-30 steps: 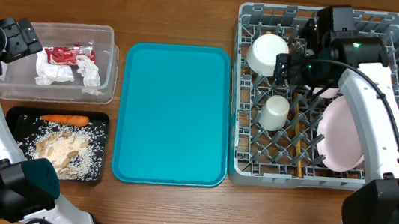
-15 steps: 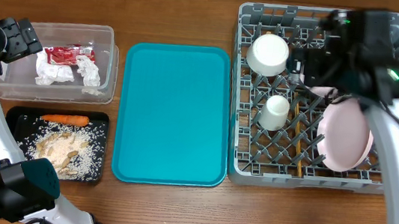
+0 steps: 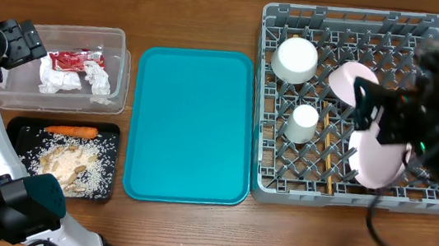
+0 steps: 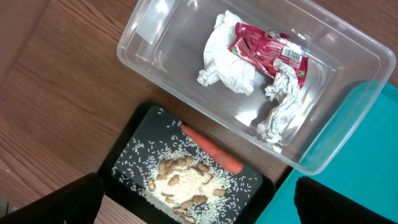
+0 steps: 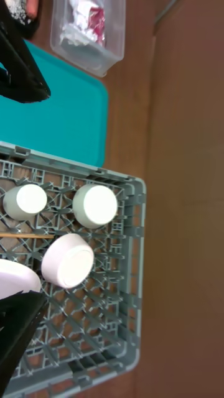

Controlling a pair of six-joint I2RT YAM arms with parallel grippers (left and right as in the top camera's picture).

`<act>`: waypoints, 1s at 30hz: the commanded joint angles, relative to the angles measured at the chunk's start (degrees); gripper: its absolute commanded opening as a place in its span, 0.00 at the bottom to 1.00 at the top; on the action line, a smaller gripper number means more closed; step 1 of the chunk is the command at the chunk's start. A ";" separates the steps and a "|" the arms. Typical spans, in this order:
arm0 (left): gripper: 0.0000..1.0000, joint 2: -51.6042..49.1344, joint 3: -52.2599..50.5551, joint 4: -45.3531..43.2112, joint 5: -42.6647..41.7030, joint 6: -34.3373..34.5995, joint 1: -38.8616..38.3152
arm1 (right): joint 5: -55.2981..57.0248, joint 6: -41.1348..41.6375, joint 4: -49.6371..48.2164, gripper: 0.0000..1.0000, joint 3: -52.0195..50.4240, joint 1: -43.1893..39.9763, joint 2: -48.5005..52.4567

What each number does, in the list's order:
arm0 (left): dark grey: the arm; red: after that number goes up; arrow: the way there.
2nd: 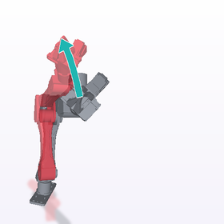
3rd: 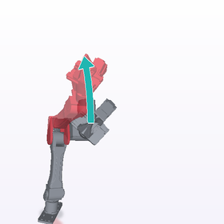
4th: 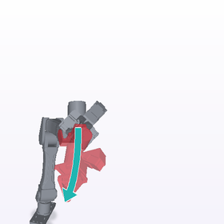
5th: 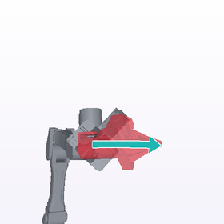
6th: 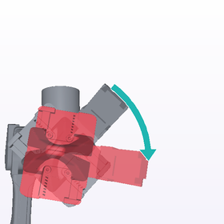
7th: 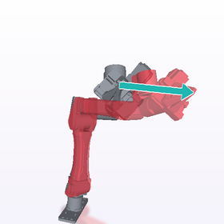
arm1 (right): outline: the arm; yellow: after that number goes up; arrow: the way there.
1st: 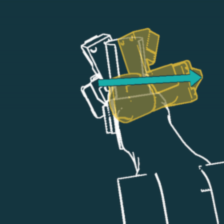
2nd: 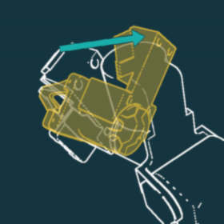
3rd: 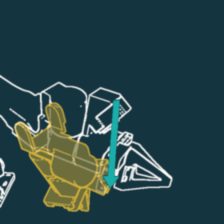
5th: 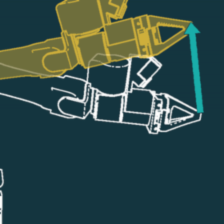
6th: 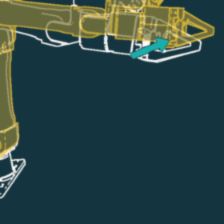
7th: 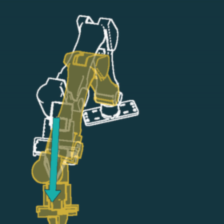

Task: Sort waste into correct bins and load items into the dishwasher

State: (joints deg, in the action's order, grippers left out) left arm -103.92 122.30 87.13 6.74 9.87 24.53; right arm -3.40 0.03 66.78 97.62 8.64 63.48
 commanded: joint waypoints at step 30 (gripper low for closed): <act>1.00 0.92 1.22 0.00 0.74 -0.87 0.04 | -2.21 -0.26 -32.04 1.00 -59.87 -3.48 -51.21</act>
State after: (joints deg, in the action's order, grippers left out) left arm -103.92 122.30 87.13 6.76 9.87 24.53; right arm -4.51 -0.03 39.75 44.23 6.26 16.53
